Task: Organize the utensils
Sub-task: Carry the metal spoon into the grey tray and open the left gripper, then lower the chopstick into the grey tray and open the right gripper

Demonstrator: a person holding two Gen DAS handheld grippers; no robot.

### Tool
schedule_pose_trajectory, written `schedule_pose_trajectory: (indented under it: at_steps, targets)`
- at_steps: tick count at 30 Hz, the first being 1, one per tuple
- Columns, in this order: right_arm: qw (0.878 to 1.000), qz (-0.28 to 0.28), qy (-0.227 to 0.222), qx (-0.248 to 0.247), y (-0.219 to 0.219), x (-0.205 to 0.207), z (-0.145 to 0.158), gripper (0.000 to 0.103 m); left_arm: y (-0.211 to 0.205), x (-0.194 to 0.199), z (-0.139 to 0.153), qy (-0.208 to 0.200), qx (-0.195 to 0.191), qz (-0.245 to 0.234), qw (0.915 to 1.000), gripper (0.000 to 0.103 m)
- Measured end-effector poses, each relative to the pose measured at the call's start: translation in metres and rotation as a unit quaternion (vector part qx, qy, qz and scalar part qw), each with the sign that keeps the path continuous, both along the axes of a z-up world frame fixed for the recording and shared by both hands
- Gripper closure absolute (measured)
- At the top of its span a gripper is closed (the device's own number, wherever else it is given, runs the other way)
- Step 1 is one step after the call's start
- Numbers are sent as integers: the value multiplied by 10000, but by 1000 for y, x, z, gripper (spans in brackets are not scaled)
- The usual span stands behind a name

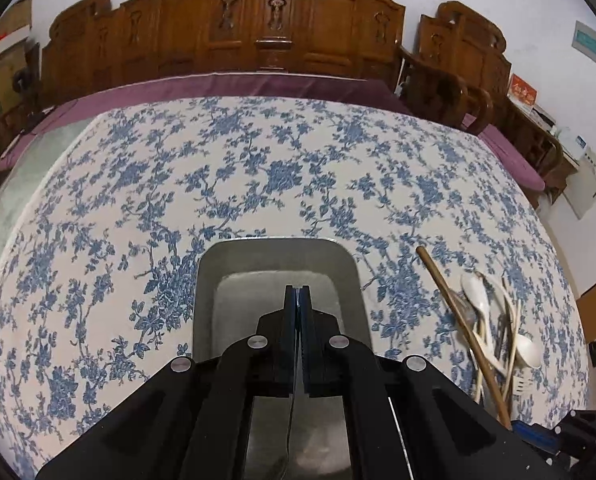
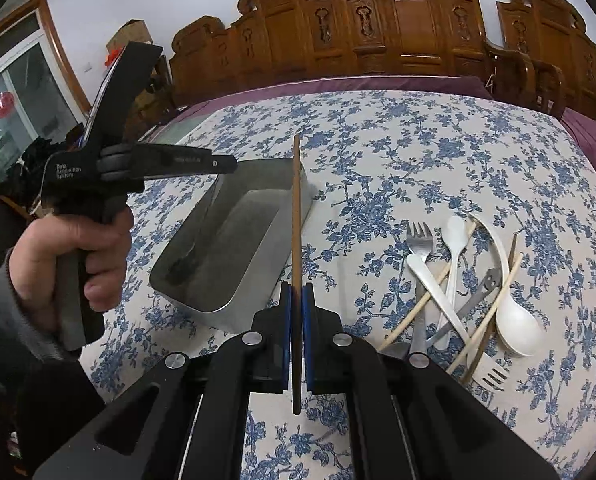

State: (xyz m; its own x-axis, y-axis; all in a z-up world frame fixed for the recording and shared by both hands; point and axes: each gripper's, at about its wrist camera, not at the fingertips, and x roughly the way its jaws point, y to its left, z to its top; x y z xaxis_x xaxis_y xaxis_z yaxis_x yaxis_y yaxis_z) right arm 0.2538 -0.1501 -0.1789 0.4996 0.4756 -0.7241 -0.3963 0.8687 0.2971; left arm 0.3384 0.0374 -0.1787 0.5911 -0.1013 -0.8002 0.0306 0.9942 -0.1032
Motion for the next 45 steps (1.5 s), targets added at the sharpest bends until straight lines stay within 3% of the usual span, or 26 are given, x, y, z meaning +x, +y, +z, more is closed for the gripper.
schedule_pose_trajectory:
  at_steps: [7, 10, 20, 34, 38, 45]
  targets:
    - [10000, -39, 47, -39, 11, 8, -7, 97, 10, -7, -1, 70, -61, 4, 10000, 90]
    - [10000, -20, 61, 16, 21, 9, -7, 97, 17, -16, 7, 14, -33, -23, 10000, 83]
    - [9995, 68, 250, 171, 73, 25, -11, 97, 52, -47, 41, -305, 178, -16, 9994, 76]
    - [9971, -110, 735, 182, 112, 55, -37, 96, 94, -66, 54, -399, 287, 175, 9986, 75]
    - [9960, 302, 785, 303, 123, 56, -41, 93, 96, -71, 56, -420, 304, 179, 9985, 75]
    - [9969, 553, 553, 72, 121, 45, -33, 93, 90, -74, 59, -460, 353, 93, 9983, 75]
